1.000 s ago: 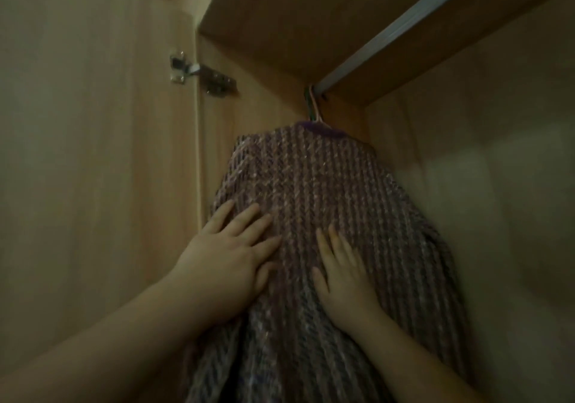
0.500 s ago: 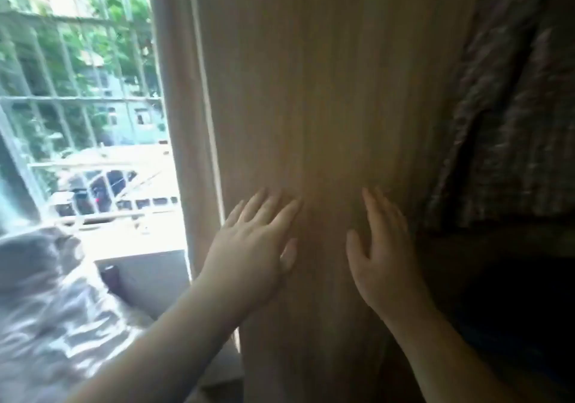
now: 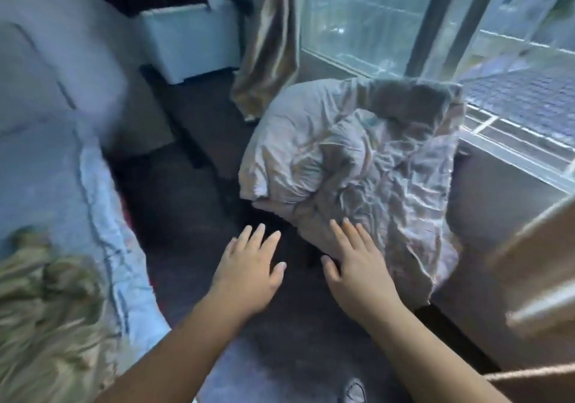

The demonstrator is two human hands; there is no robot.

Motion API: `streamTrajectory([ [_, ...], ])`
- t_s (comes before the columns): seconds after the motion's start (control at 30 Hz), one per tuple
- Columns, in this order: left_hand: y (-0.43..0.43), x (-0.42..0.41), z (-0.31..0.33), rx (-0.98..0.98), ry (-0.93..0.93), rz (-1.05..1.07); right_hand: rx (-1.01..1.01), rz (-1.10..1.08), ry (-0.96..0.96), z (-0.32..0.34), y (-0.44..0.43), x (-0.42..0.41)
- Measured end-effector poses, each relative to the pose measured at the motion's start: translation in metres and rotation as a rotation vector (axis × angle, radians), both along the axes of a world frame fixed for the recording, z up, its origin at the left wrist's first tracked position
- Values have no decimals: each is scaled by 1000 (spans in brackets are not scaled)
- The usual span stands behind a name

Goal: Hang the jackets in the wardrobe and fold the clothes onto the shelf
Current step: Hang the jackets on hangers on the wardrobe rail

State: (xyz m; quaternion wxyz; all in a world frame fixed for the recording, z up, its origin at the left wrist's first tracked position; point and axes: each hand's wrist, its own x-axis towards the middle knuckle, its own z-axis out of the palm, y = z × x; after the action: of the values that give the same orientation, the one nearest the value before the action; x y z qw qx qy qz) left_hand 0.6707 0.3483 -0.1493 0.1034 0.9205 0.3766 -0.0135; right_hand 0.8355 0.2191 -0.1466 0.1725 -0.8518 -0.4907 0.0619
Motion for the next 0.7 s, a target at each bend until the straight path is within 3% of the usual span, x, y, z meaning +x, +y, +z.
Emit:
streamTrajectory([
  [0.27,59,-126,-31,-84,-90,597,-64,455,63,-26,159,-77],
  [0.7,194,-113,-49,-33,18,972,-176,920,84,-45,365,-63],
])
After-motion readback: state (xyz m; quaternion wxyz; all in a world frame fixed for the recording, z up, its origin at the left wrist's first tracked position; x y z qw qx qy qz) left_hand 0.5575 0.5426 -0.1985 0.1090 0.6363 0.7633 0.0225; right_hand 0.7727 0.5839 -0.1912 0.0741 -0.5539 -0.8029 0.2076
